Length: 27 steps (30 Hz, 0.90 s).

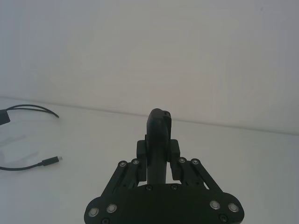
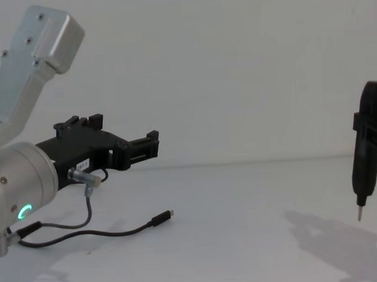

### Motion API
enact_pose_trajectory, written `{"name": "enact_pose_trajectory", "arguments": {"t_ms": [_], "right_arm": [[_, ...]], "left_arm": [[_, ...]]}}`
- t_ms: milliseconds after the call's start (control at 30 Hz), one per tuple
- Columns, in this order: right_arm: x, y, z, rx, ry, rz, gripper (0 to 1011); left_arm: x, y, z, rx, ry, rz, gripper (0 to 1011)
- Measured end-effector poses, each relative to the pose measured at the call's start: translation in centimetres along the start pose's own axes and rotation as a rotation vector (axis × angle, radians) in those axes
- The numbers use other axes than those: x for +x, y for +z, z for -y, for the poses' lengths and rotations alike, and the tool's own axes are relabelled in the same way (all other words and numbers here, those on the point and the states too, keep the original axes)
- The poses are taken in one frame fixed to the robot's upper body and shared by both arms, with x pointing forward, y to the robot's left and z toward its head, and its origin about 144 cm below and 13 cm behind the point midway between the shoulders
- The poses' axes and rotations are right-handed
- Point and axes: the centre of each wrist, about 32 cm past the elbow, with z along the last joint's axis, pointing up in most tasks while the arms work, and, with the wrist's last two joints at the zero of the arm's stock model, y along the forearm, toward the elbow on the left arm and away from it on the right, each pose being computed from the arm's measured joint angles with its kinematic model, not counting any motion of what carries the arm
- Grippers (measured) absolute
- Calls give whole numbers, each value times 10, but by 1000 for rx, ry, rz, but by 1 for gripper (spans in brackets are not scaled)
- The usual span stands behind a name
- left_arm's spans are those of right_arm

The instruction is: Pick up the data cable with the one hand.

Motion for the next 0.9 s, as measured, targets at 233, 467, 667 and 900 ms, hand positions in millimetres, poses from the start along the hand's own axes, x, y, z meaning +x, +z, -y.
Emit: {"name": "enact_pose_trajectory", "arguments": {"t_ms": [233,467,667,900], "right_arm": [[0,0,0,0,0,0,279],[0,0,0,0,0,0,279],[0,0,0,0,0,0,279],[0,0,0,0,0,0,279]], "left_arm": [[0,0,0,0,0,0,1001],[0,0,0,0,0,0,1001],[0,0,0,0,0,0,1001],[1,0,0,3,-8,3,1001]]}}
